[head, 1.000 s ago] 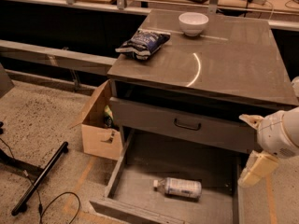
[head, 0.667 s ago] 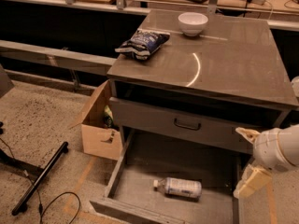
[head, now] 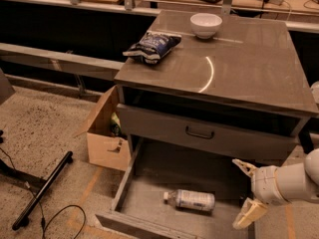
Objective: Pick blue plastic bottle from middle drawer and place on counter
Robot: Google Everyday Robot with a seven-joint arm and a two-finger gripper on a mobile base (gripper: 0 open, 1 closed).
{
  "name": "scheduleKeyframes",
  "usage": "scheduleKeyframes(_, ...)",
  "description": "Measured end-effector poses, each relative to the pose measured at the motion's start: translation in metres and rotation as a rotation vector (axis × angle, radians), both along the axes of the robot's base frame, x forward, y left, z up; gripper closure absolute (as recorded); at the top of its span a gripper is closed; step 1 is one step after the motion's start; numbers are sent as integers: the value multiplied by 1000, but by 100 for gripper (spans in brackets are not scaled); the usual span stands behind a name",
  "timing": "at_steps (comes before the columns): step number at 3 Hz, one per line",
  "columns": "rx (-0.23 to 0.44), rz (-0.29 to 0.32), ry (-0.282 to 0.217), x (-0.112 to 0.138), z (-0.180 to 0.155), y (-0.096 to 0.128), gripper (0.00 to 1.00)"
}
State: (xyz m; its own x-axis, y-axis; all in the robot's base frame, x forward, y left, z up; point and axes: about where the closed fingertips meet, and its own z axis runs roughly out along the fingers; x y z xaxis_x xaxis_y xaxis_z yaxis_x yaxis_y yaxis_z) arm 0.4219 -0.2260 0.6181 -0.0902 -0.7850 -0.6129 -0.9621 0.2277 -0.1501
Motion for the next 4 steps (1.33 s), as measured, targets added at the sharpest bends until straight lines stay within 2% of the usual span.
scheduleKeyframes(1, 0, 0, 0, 0, 0, 0, 0)
scheduleKeyframes(2, 1, 13, 23, -2, -7, 3, 0)
scheduleKeyframes(3, 27, 41, 59, 0, -30, 16, 0)
scheduleKeyframes(4, 51, 39, 91, 6, -63, 30, 0)
